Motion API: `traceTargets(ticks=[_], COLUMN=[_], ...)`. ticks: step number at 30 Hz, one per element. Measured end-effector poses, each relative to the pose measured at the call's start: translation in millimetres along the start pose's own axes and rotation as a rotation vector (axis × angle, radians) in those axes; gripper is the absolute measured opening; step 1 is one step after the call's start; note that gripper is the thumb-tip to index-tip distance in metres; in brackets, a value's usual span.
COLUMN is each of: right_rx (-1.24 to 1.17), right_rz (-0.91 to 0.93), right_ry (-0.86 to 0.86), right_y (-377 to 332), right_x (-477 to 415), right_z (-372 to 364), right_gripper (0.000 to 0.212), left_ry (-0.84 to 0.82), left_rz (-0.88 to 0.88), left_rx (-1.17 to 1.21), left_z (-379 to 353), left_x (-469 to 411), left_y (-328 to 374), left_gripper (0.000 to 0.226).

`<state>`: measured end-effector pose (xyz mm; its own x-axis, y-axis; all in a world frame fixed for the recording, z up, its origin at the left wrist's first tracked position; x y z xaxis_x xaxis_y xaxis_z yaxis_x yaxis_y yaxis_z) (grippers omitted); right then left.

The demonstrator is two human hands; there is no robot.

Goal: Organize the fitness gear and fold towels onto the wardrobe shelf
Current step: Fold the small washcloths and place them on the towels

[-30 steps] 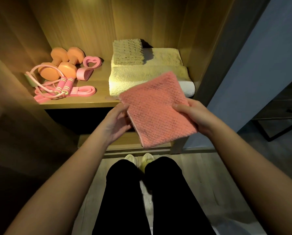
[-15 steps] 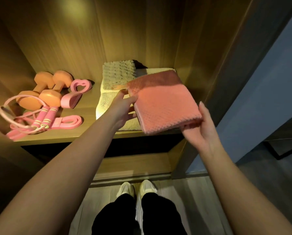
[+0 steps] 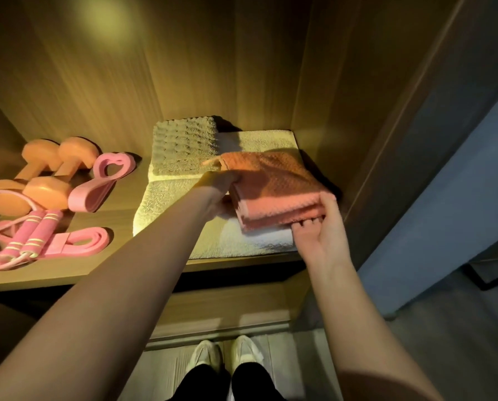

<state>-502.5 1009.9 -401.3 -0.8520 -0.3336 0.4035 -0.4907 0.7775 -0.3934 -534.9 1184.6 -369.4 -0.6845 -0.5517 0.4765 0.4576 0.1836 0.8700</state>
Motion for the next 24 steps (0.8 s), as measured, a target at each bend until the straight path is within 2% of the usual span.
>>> traceTargets(ticks=[3,6,11,16,19,21,23,24], right_rx=[0.036,0.057,0.121,0.169,0.259,0.413,0.773,1.014], right_rz=[-0.023,-0.013,0.105,0.094,0.129,0.169,0.319,0.465], right_ry=[-0.006,0.113,0.123,0.099,0.059,0.053,0.06,0.025], right_y=[5,7,5,2,-5,-9,-14,-16], right_x=[-2,-3,-6,0,15,29,42,49], right_z=[-5,-7,-4,3,6,12,22,25], right_gripper=[0.036,0.042,0.06,0.058,0.047,0.044,0.051,0.053], left_ry=[-0.008,-0.014,0.142,0.131,0.131,0.146,0.207,0.27], left_rz=[-0.142,-0.09,-0.285,-0.165,-0.145,-0.148,-0.177,-0.192], left_rx=[-0.055,-0.142,-0.2,-0.27,-0.348,-0.371,-0.463,-0.542], left_z=[-3,-6,-13,-16,-18,-19,-18,-17], left_x=[1,3,-5,-9,-6,-6,-4,-4], left_y=[2,-4,4,3,9,10,7,5], left_gripper=[0.02,0.015,0.038,0.034,0.028,0.032,0.047,0.053])
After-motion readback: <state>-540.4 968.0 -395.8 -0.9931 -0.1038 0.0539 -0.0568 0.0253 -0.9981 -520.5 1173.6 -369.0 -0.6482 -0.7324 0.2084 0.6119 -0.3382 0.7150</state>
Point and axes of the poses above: each hand's wrist, its own x-axis away from the middle knuckle, its own z-axis out of the back of the hand, y = z × x, the point moved 1 cm from there along -x, towards the middle knuckle, and after that the axes turned 5 degrees about -x, right-handed, at the moved point
